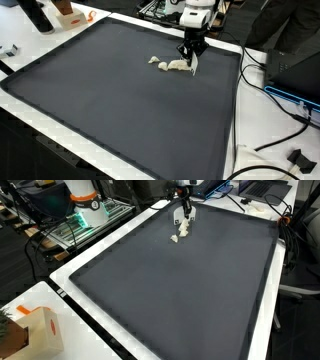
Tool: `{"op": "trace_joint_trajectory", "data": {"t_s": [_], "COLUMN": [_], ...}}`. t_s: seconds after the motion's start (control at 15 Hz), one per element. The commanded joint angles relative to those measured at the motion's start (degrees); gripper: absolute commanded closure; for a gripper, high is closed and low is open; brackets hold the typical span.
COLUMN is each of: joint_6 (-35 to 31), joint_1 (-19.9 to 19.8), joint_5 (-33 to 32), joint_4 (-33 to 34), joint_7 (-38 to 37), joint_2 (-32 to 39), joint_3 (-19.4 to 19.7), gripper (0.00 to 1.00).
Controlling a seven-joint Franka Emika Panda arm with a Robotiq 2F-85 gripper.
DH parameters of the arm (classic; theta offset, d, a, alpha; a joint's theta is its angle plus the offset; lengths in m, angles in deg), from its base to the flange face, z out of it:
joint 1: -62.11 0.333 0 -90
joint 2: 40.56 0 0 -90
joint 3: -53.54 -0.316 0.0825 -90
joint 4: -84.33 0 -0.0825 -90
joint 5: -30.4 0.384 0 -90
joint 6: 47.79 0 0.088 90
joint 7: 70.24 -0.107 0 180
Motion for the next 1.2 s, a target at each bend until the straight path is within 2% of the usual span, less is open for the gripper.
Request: {"op": "trace_joint_trajectory", "data": {"t_s": [0.0,0.6,0.87,1.13], "joint_6": [3.1,10.3,7.2,-0.3], "joint_1": [-0.3,-1.2,-1.8,-2.3], "joint_5": [0.1,2.3,1.8,0.4], "joint_4": [-5.1,-9.0,-12.1,-11.2], "joint_7": [-2.1,-4.5,-2.8,2.0], "joint_2": [-1.1,-5.8,-6.6,-2.4], "joint_3": [0.7,1.0,1.4,1.5], "gripper": [0.99,0.99,0.99,0.99]}}
